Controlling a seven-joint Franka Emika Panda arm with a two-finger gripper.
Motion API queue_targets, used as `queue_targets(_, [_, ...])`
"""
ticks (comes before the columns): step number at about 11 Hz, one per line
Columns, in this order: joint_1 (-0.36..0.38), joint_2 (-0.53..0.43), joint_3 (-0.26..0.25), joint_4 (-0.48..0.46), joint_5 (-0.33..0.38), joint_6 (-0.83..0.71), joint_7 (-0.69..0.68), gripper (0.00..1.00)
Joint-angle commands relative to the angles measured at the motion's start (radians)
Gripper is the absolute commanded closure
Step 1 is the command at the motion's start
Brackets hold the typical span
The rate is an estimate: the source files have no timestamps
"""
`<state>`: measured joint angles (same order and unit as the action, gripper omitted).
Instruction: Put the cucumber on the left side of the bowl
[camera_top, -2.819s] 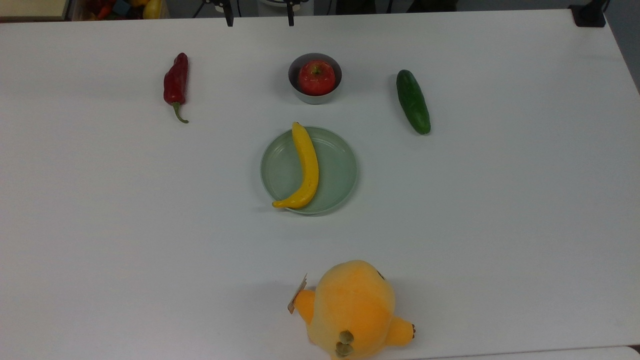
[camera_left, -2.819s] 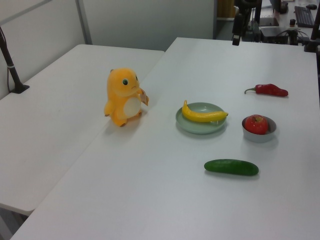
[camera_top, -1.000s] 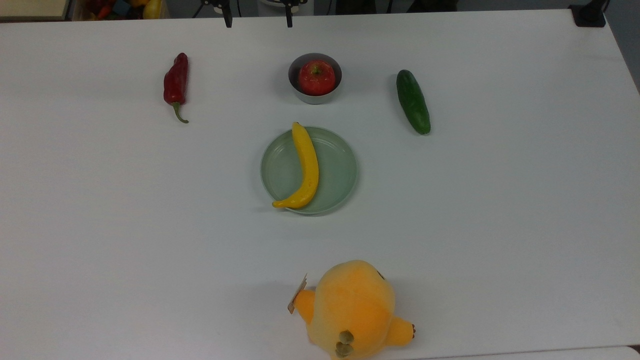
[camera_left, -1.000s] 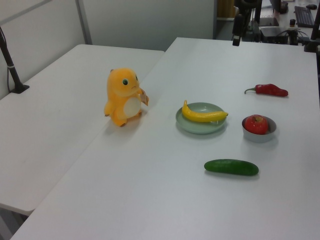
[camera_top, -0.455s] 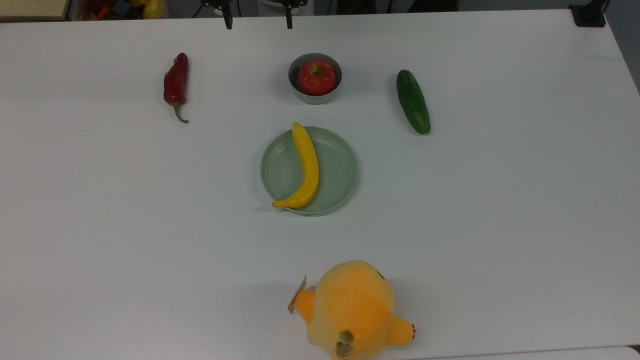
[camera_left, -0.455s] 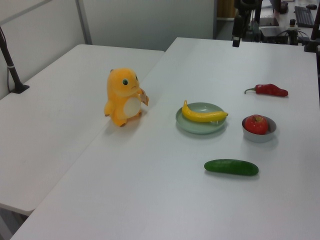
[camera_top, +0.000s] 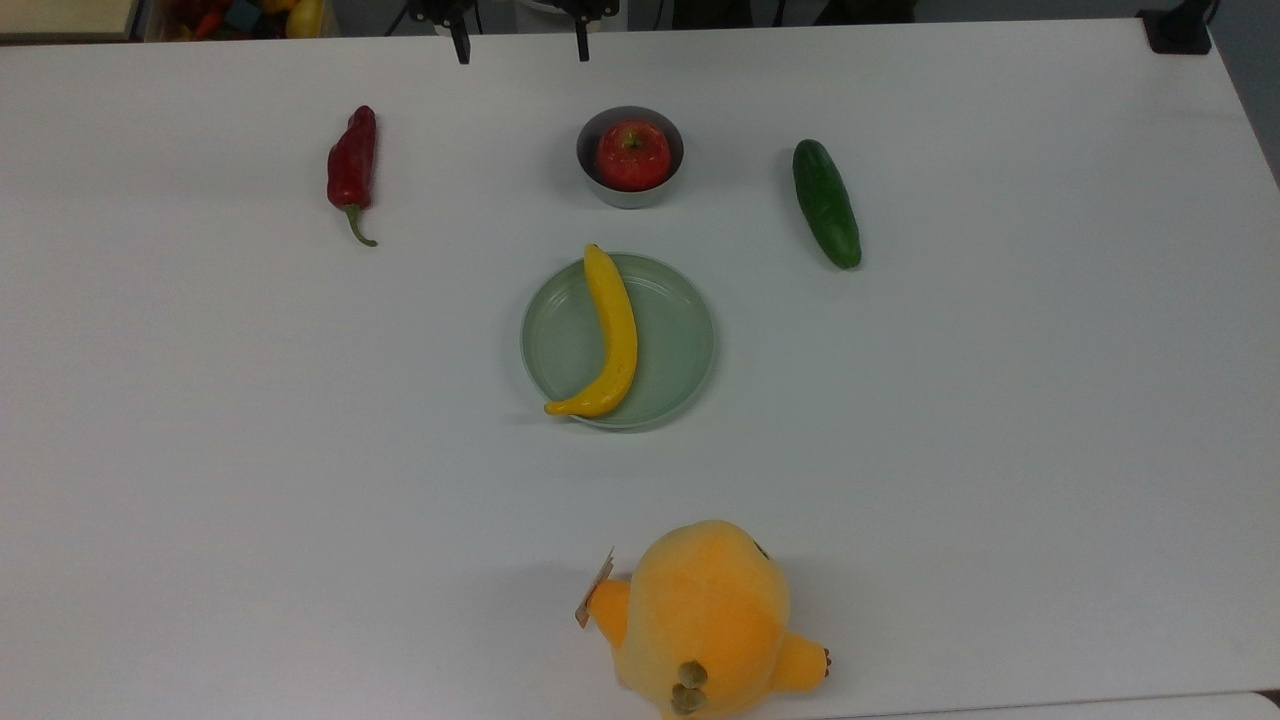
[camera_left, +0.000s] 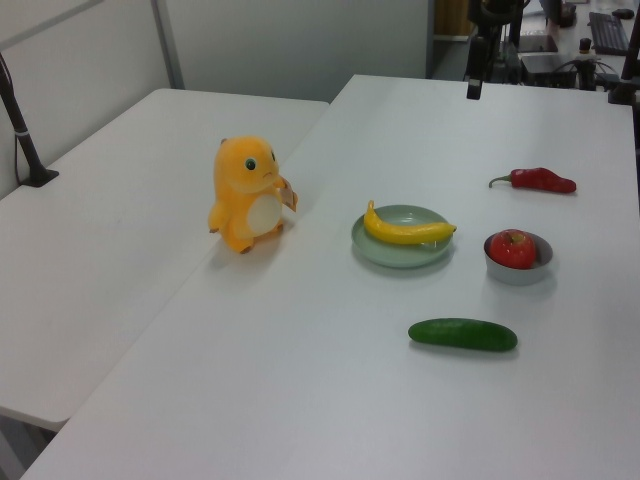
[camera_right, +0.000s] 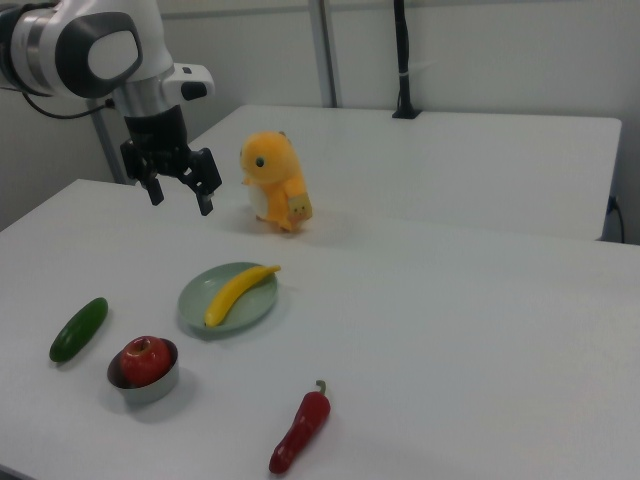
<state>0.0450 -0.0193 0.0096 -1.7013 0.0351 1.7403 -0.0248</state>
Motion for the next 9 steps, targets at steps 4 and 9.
queue_targets(4, [0.019, -0.008, 0.093, -0.021, 0.009, -0.103, -0.099, 0.0])
queue_targets(9, [0.022, -0.014, 0.162, -0.09, 0.04, -0.122, -0.095, 0.0])
